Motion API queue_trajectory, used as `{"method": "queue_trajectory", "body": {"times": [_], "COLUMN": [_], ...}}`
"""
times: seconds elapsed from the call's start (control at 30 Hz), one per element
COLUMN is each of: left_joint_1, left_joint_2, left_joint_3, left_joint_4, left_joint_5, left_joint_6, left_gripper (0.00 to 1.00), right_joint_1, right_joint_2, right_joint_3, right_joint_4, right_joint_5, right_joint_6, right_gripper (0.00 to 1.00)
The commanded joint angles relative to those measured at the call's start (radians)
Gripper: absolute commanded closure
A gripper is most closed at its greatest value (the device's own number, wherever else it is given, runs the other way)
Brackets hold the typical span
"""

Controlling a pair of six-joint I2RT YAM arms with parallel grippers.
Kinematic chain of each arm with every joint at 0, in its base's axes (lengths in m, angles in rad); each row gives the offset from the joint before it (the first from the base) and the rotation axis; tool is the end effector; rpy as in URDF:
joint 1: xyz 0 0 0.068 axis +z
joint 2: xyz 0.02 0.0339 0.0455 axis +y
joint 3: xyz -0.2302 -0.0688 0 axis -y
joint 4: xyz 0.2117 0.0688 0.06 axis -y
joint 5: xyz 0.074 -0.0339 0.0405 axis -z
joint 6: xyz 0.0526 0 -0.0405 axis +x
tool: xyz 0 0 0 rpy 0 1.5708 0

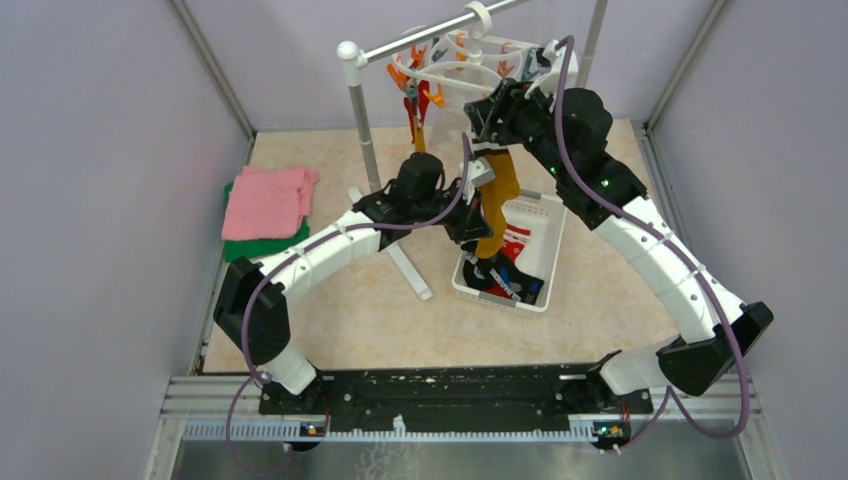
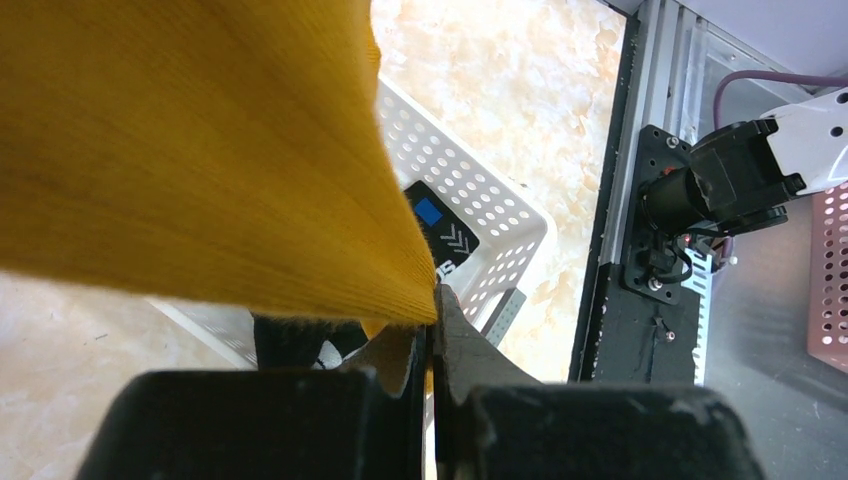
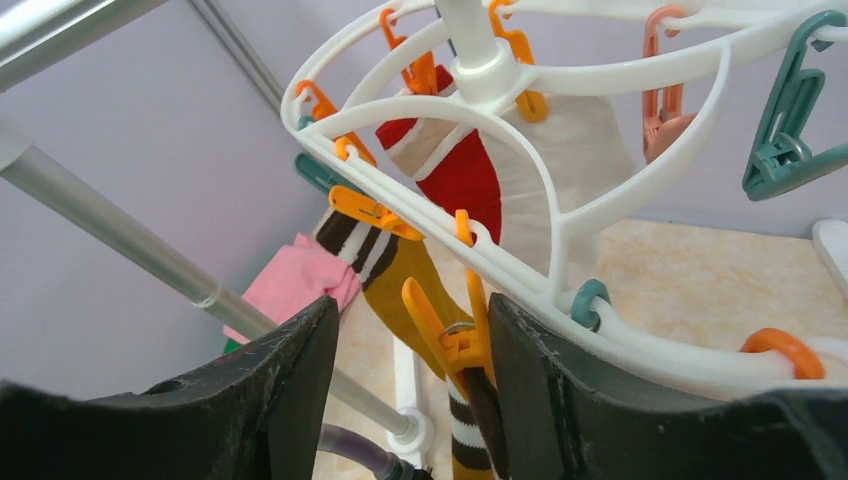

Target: Remove the socks clipped to the hanger

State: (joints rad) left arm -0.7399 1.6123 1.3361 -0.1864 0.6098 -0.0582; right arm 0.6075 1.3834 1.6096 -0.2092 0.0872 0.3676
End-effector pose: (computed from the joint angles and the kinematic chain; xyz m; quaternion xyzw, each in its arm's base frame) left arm 0.2414 -0.2612 0.2912 0.4200 0.7117 -0.4302 0.3633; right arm 0.2459 0.1654 0.4478 -0.0530 0.6991 0.3067 0.6437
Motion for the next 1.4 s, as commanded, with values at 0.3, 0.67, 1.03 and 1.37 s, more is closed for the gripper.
{"method": "queue_trajectory", "body": {"times": [0.3, 0.67, 1.03, 1.37], "left_joint_1": [-0.012, -0.016, -0.02, -0.068], "left_joint_2": [-0.051, -0.052, -0.034, 0.053], "left_joint_3": [0.009, -0.002, 0.007, 0.09], "left_joint_4": [0.013, 0.016, 0.021, 0.0], "left_joint_5": [0.034, 0.035, 0.022, -0.044], "left_joint_6": [-0.007, -0.008, -0.011, 0.049], "left_gripper": [1.0, 1.0, 1.0, 0.95], "right_joint_1": [-0.004, -0.004, -0.005, -0.077], "right_joint_2": [-0.011, -0.001, 0.0, -0.043], "right_joint_3": [-0.055, -0.03, -0.023, -0.066], "right_joint_4": [0.086, 0.141, 0.142, 0.128], "right_joint_5": [0.048, 0.027, 0.023, 0.005], "right_joint_6": [-0.062, -0.065, -0.071, -0.049], "right_gripper": [0.43, 0.52, 0.94, 0.99]}}
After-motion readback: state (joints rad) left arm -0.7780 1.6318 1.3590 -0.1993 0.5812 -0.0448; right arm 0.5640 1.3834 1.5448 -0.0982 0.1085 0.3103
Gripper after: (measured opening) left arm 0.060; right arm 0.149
